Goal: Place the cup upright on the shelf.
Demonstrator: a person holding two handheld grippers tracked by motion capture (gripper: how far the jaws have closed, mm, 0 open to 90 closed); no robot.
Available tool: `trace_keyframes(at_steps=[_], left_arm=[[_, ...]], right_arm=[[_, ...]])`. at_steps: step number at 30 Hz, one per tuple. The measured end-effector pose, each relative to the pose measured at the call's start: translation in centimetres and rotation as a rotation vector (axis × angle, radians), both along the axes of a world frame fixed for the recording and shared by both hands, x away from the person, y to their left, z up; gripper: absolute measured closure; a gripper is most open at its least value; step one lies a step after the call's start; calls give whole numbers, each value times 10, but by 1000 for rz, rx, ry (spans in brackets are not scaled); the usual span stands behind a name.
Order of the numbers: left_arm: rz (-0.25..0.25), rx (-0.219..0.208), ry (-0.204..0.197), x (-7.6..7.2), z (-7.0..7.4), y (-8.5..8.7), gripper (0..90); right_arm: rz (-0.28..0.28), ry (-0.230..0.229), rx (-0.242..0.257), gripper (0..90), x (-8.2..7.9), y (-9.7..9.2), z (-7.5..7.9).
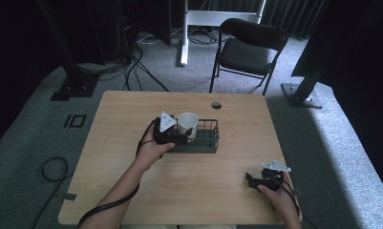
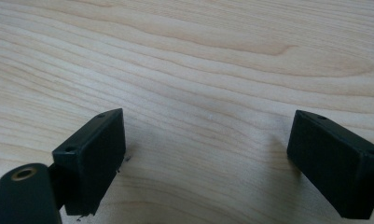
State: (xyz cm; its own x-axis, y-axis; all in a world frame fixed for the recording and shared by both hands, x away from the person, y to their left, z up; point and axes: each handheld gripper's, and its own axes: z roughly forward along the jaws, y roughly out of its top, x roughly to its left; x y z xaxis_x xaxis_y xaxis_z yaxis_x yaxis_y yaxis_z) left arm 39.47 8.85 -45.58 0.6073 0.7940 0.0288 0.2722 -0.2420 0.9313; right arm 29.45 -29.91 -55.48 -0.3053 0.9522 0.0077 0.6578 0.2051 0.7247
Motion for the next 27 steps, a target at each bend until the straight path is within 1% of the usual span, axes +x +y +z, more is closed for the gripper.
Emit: trace_keyframes(at_steps=[2, 4, 6, 7, 12, 15, 16, 18, 21, 23, 27], left_arm=[[5, -4, -6, -4, 0, 4, 112], [13, -2, -4, -6, -1, 8, 113], [20, -6, 8, -8, -3, 13, 113], [22, 2, 10, -9, -3, 16, 113], [41, -3, 4, -14, 0, 30, 113], [40, 5, 6, -19, 2, 36, 113], [42, 1, 8, -20, 2, 38, 113], [52, 1, 8, -23, 1, 42, 113], [61, -9, 18, -26, -2, 47, 114], [65, -7, 27, -28, -4, 51, 124], [78, -3, 29, -33, -7, 59, 123]], right_arm=[[1, 0, 0, 110, 0, 0, 0], [4, -1, -1, 109, 0, 0, 0], [4, -1, -1, 110, 0, 0, 0], [4, -1, -1, 109, 0, 0, 0], [4, -1, 0, 109, 0, 0, 0], [4, 0, 0, 109, 0, 0, 0], [4, 0, -1, 109, 0, 0, 0], [3, 0, 0, 109, 0, 0, 0], [3, 0, 1, 110, 0, 0, 0], [3, 0, 0, 109, 0, 0, 0], [3, 0, 0, 109, 0, 0, 0]])
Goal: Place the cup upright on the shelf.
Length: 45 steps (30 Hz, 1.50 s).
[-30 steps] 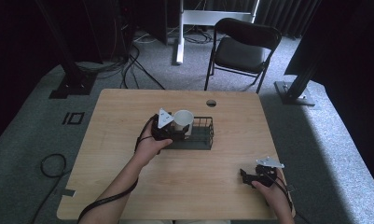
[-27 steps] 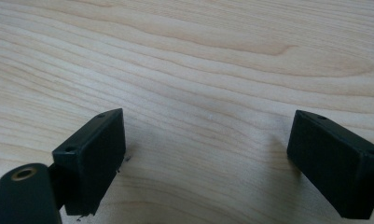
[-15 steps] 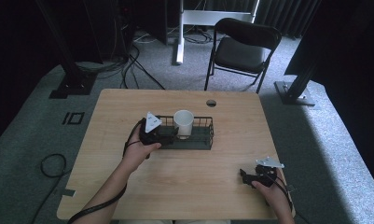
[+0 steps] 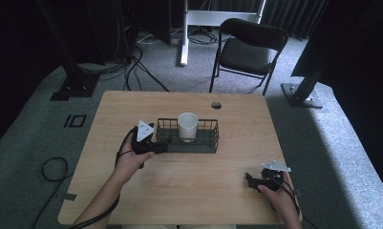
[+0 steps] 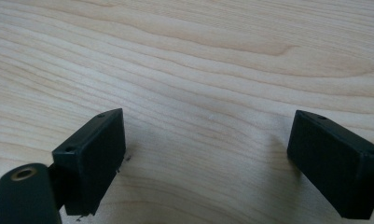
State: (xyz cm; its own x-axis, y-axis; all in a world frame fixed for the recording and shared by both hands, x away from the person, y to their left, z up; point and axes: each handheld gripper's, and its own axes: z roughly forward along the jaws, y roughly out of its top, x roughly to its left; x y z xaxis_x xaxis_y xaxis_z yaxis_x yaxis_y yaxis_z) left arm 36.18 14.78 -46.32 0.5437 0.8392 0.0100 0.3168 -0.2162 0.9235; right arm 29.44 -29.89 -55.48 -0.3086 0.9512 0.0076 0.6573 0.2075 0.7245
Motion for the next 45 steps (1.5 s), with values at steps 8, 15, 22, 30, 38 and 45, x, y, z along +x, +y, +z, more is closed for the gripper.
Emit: trace_keyframes(at_steps=[8, 15, 22, 30, 38, 45], left_arm=[[42, -5, -2, -9, -11, 22, 122], [73, 0, 28, -14, -24, 40, 122], [104, -3, 63, -19, -38, 55, 122], [133, 2, 118, -25, -55, 69, 122], [159, 10, 163, -31, -68, 80, 122], [184, 17, 197, -37, -77, 91, 122]], right_arm=[[0, 0, 0, 110, 0, 0, 0], [0, 0, 0, 110, 0, 0, 0], [0, 0, 0, 109, 0, 0, 0], [0, 0, 0, 109, 0, 0, 0], [2, -1, 0, 109, 0, 0, 0], [2, -2, -1, 110, 0, 0, 0]])
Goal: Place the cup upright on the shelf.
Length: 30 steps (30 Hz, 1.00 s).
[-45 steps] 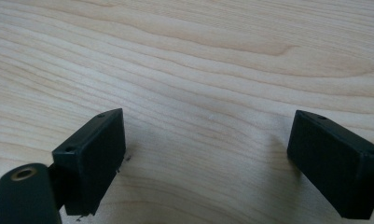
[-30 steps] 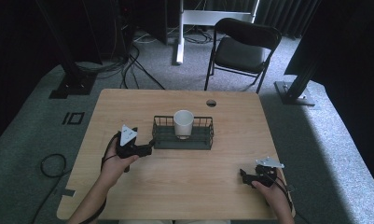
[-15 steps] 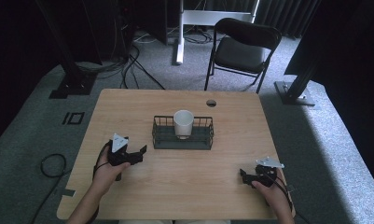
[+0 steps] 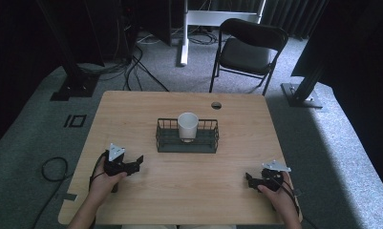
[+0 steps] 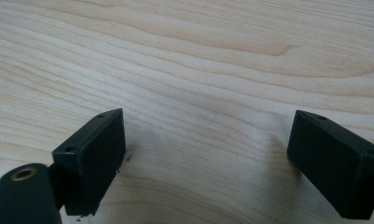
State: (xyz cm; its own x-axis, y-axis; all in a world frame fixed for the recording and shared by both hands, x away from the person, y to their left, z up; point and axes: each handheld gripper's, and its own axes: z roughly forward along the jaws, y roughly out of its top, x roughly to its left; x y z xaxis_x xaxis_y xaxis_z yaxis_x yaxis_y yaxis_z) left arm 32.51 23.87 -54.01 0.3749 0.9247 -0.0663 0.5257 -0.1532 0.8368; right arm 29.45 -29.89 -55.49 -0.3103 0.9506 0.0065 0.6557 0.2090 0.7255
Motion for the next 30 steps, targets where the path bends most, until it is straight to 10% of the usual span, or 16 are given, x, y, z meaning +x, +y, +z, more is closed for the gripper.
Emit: trace_keyframes(at_steps=[30], left_arm=[[126, 115, 166, -45, -1, 39, 122]], right_arm=[[1, 0, -1, 109, 0, 0, 0]])
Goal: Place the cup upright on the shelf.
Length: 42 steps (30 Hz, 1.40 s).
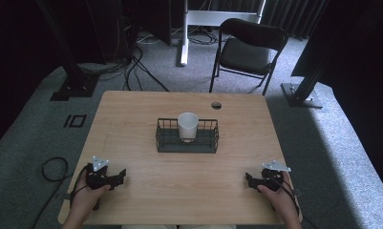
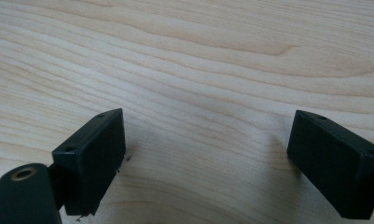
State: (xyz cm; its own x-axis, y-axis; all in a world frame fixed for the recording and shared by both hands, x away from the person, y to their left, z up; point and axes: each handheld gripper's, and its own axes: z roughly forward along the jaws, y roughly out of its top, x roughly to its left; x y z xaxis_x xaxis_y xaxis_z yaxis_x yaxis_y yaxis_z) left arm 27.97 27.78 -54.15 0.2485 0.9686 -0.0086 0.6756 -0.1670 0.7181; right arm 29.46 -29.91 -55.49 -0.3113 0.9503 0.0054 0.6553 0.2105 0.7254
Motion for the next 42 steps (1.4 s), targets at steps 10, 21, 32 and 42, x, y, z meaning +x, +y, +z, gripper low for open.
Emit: trace_keyframes(at_steps=[10, 21, 32, 42], left_arm=[[32, 52, 18, -7, -7, 9, 122], [155, 16, 15, -6, -10, 23, 104], [284, 11, 14, -5, -10, 14, 99], [286, 11, 15, -5, -10, 14, 96]], right_arm=[[0, 0, 0, 109, 0, 0, 0], [0, -1, 0, 109, 0, 0, 0], [0, 0, 0, 108, 0, 0, 0], [0, 0, 0, 108, 0, 0, 0]])
